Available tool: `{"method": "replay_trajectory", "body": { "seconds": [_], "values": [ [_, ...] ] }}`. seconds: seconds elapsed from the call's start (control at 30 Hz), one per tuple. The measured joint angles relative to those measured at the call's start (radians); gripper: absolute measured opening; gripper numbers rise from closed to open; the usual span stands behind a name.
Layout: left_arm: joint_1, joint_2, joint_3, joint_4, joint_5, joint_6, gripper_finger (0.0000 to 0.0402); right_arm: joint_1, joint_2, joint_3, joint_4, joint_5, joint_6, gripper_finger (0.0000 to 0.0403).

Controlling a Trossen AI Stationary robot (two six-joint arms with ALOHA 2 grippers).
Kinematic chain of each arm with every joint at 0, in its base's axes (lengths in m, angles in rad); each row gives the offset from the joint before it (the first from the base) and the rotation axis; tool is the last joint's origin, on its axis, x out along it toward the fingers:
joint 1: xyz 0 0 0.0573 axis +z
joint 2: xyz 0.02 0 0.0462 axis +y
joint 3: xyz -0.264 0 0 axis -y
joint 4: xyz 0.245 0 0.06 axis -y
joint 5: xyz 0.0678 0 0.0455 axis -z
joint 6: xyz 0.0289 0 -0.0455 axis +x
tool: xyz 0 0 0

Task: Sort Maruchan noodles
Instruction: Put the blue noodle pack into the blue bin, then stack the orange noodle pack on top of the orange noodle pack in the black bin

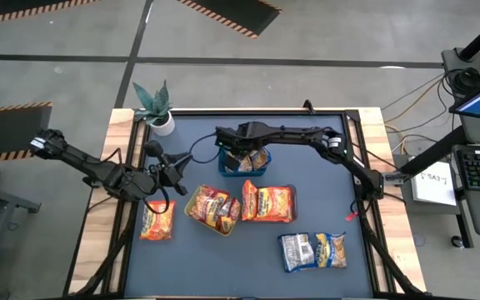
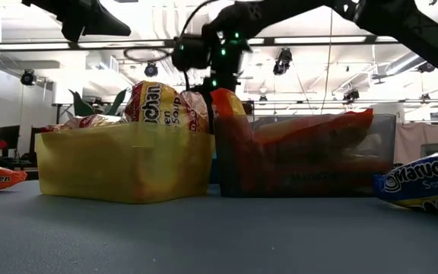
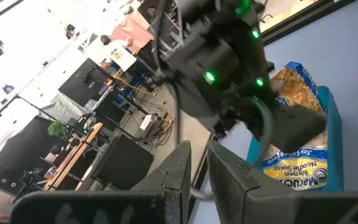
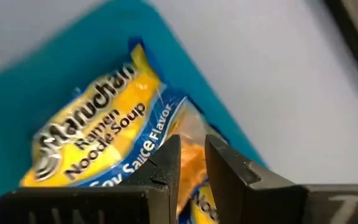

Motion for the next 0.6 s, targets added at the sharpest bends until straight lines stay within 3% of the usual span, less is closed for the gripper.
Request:
{"method": "replay_trajectory", "body": {
  "seconds": [0.33, 0.6],
  "values": [
    [0.000, 0.001, 0.000, 0.000, 0.000, -0.003, 0.0037, 0.002, -0.007, -0.105, 0.080, 0.012, -0.011, 0.0065],
    [0.000, 0.001, 0.000, 0.000, 0.000, -0.116, 0.0037, 0.090, -0.178, -0.162, 0.102, 0.112, -0.128, 0.0059]
  ]
}}
